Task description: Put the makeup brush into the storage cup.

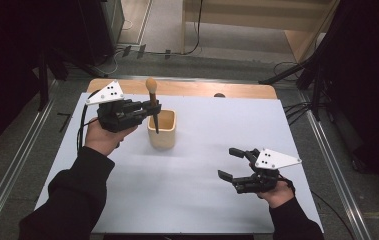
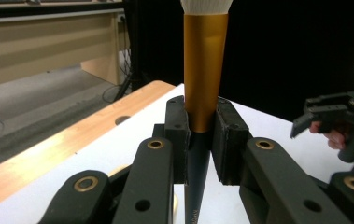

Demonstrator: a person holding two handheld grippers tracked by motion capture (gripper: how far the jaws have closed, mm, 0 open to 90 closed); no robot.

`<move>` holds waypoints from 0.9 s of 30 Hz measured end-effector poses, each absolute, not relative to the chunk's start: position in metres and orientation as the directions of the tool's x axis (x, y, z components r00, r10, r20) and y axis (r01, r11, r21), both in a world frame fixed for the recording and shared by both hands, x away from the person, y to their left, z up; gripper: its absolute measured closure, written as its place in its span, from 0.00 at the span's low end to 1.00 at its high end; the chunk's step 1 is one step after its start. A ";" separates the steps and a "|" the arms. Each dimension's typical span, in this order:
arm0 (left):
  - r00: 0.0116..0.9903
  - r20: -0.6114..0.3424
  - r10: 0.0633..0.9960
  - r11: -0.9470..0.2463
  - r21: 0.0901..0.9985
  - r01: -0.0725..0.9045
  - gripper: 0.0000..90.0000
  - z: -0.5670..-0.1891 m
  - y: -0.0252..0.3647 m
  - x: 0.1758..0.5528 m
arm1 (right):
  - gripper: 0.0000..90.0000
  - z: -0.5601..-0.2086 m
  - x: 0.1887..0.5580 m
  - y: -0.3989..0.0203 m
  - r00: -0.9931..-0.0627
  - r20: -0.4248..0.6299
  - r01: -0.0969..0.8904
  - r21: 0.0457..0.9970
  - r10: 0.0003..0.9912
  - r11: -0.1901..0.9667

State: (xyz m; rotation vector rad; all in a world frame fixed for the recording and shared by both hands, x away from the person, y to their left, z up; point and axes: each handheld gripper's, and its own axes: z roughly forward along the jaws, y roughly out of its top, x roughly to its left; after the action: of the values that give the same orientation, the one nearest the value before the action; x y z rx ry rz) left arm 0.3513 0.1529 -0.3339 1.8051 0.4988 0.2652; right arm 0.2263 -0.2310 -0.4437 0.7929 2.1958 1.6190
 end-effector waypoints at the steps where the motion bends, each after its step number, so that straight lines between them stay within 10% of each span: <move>1: 0.882 -0.075 0.466 -0.222 0.955 0.198 0.87 -0.333 0.152 0.354 | 0.24 -0.444 0.226 -0.231 -0.803 0.082 0.253 0.944 0.591 0.212; 27: 0.866 -0.048 0.498 -0.231 0.955 0.186 0.87 -0.339 0.130 0.383 | 0.24 -0.443 0.226 -0.233 -0.799 0.089 0.256 0.945 0.595 0.203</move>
State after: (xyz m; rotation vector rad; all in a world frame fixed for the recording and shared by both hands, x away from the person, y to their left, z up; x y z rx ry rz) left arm 0.3834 0.1298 -0.3387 1.8067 0.5175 0.3152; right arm 0.2264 -0.2332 -0.4430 0.8032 2.1868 1.6269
